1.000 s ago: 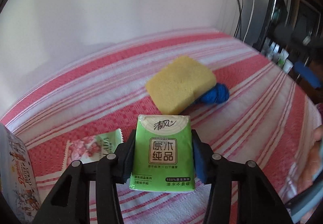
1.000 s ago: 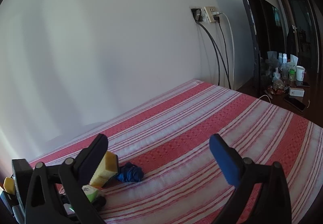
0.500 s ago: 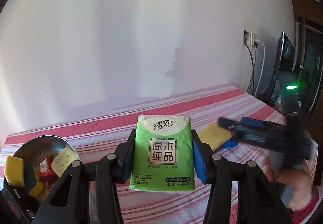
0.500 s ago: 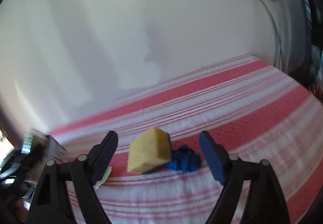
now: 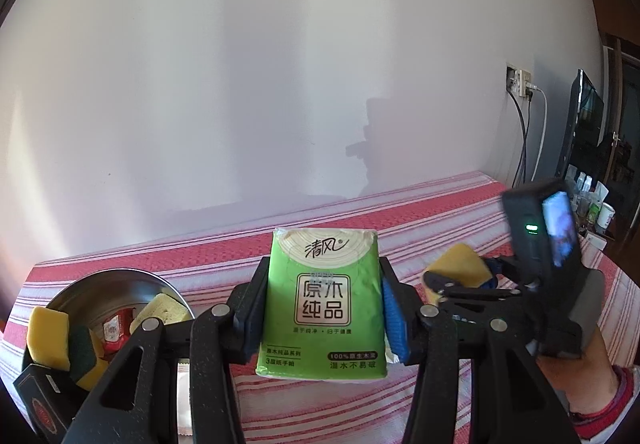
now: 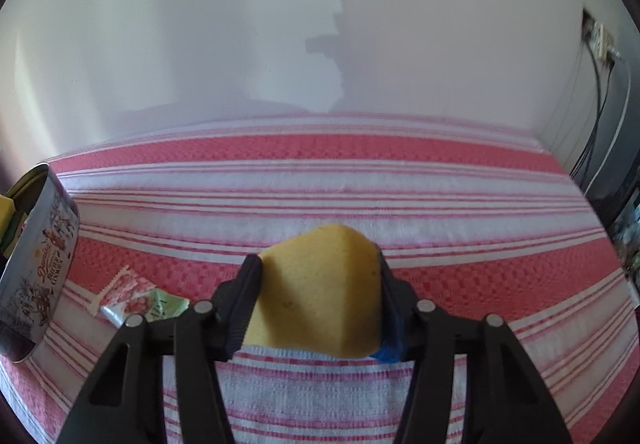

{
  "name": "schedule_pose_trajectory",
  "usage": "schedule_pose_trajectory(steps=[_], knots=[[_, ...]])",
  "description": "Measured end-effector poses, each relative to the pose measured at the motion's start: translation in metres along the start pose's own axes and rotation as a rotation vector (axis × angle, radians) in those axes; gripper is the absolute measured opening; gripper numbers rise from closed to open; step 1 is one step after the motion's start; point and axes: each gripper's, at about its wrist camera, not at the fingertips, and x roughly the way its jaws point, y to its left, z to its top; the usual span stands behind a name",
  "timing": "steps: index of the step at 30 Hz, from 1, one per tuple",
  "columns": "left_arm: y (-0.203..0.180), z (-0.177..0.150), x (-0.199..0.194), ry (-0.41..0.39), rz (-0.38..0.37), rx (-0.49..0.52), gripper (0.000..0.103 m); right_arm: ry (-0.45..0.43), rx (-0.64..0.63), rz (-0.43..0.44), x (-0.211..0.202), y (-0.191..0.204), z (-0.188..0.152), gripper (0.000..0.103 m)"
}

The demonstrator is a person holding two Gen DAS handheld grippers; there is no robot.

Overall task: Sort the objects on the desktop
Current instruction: 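Carry the tissue pack and yellow sponge toward the silver tin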

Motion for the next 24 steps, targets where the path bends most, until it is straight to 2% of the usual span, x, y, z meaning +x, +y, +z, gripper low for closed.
schedule_pose_trajectory(steps=[4, 6, 11, 18, 24], knots=[[0.002, 0.001, 0.0, -0.005, 0.005, -0.026, 0.052, -0.176, 0.067, 0.053, -0.042, -0.009, -0.003, 0.051], [0.001, 0.0, 0.002, -0.001, 0.012, -0.034, 0.052, -0.215, 0.099, 0.068, -0.055, -0.009, -0.009, 0.051], [-0.005, -0.001, 0.007, 0.009, 0.044, -0.025, 0.052, -0.226, 0.12, 0.079, -0.067, -0.001, -0.021, 0.052], [0.004, -0.005, -0.003, -0.018, 0.069, -0.01, 0.052, -0.253, 0.135, 0.132, -0.089, 0.019, -0.021, 0.052], [0.023, -0.006, -0.011, -0.04, 0.098, -0.008, 0.052, -0.279, 0.112, 0.215, -0.107, 0.057, -0.01, 0.052]])
